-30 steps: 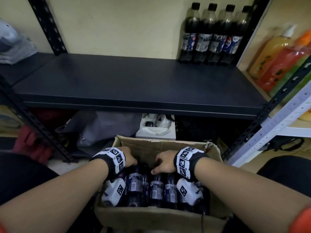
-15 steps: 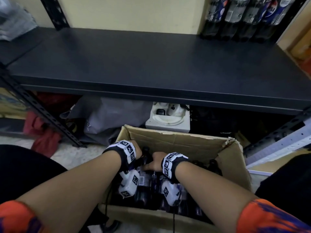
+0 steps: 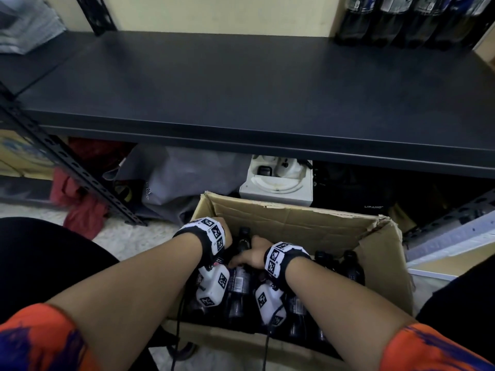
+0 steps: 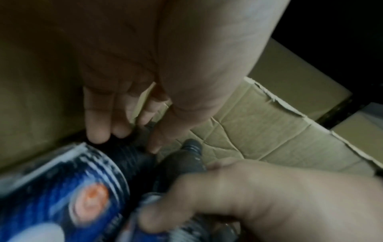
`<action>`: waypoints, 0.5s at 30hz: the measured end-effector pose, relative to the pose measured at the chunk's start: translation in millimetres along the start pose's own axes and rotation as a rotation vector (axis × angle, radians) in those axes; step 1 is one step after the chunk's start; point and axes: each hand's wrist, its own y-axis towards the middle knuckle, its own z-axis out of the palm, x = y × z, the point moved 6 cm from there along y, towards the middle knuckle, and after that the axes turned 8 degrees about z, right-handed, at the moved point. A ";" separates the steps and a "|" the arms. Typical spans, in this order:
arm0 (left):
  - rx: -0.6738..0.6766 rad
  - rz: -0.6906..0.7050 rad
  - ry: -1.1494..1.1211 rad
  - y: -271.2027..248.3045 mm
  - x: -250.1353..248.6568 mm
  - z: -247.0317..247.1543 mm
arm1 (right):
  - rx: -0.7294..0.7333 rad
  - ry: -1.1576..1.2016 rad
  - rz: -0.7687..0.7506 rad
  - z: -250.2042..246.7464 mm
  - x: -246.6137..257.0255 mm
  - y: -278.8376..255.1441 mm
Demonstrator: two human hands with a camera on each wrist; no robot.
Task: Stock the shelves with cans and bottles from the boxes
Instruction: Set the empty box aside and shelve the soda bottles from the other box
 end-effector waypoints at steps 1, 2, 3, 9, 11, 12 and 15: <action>0.000 0.019 -0.012 2.3 0.6 0.6 | -0.002 0.025 0.017 -0.8 -2.4 -0.9; -0.021 0.008 -0.053 2.0 4.2 -1.8 | -0.004 0.038 0.036 -1.0 -3.9 0.6; -0.030 -0.025 -0.064 2.6 7.2 -2.5 | -0.009 0.046 0.051 -1.6 -5.3 2.1; -0.039 0.009 -0.156 6.6 -7.5 -0.8 | -0.070 0.154 0.082 -15.4 -9.4 0.5; -0.046 0.011 -0.170 9.7 -9.6 1.3 | -0.083 0.182 0.074 -18.7 -9.7 -1.4; -0.048 0.012 -0.174 9.0 -12.0 0.7 | -0.084 0.196 0.070 -18.8 -10.0 -1.7; -0.020 0.022 -0.168 4.0 -18.5 1.1 | -0.087 0.219 0.055 -18.9 -14.0 -1.4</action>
